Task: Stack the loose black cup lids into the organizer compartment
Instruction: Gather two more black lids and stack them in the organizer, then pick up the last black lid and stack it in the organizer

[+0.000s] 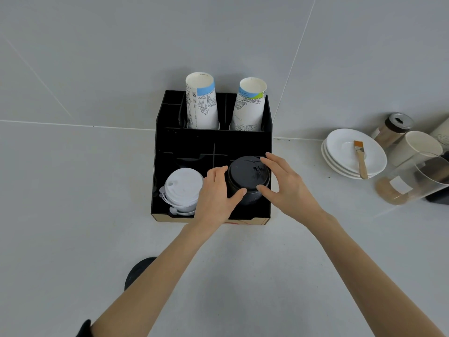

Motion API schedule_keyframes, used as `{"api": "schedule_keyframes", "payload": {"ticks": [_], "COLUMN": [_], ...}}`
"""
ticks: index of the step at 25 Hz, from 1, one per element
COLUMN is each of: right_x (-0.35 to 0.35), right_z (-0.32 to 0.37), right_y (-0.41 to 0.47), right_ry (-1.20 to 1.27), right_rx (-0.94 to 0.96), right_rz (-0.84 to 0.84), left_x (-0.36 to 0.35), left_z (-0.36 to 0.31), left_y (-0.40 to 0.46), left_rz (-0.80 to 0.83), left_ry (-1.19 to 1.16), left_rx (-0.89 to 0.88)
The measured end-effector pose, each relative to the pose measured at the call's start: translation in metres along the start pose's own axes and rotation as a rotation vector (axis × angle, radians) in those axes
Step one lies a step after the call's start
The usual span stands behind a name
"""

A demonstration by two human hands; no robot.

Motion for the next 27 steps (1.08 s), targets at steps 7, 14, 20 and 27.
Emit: {"api": "schedule_keyframes", "payload": {"ticks": [7, 14, 20, 27], "right_x": [-0.011, -0.046, -0.092, -0.149], "right_z": [0.032, 0.065, 0.078, 0.089], "right_y": [-0.013, -0.035, -0.062, -0.095], "right_ry": [0.014, 0.047, 0.083, 0.021], "right_rx": [0.071, 0.101, 0.098, 0.087], "right_rz": [0.014, 0.077, 0.202, 0.434], "left_x": [0.028, 0.057, 0.076, 0.084], "left_z": [0.017, 0.055, 0.102, 0.148], "left_y": [-0.016, -0.049, -0.083, -0.118], "left_rz": [-0.006, 0.055, 0.061, 0.100], "left_ry": [0.000, 0.043, 0.064, 0.126], "left_rx": [0.000, 0.012, 0.098, 0.240]}}
Point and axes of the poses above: each hand's wrist, its own y-axis towards the middle knuckle, its own x-axis out of the back of the hand, z = x × y, the point moved 7 cm from there along y, towards the middle knuckle, and after that the axes turned 8 degrees about -z, right-handed, at the moved point
